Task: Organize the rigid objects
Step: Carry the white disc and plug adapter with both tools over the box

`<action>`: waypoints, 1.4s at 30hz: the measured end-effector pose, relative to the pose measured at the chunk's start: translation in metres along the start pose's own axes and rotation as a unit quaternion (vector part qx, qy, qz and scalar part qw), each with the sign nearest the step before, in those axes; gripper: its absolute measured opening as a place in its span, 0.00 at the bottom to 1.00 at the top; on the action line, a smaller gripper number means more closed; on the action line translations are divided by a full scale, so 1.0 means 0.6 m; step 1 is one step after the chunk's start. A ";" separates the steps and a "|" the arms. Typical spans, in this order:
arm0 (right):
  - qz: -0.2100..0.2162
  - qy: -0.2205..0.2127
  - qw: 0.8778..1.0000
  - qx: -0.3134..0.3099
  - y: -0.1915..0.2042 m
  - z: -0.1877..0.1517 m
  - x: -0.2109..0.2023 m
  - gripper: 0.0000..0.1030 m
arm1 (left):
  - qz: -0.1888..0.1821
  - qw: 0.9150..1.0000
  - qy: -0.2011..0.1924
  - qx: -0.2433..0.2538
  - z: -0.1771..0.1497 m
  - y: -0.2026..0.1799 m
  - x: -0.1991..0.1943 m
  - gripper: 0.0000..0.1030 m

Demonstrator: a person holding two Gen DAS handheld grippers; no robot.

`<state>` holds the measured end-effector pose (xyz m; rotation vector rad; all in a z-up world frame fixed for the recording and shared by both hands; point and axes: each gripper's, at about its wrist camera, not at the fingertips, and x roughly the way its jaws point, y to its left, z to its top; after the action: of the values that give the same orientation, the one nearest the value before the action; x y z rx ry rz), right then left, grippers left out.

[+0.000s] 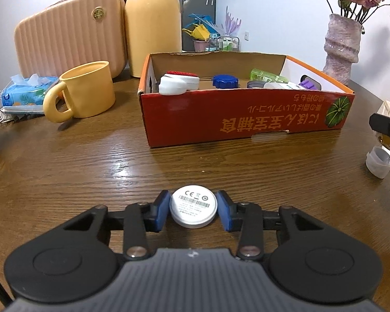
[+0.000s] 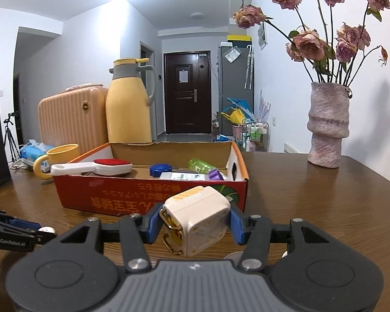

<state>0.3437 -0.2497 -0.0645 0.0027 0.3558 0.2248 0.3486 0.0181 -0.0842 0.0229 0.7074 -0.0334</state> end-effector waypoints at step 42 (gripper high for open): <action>0.018 -0.042 0.998 0.038 0.046 0.052 -0.020 0.50 | -0.018 0.987 -0.146 -0.065 0.104 -0.048 -0.113 0.39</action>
<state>0.3373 -0.2243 -0.0299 0.0929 0.2813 0.2456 0.3367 -0.0113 0.0069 -0.1184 0.4151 -0.0247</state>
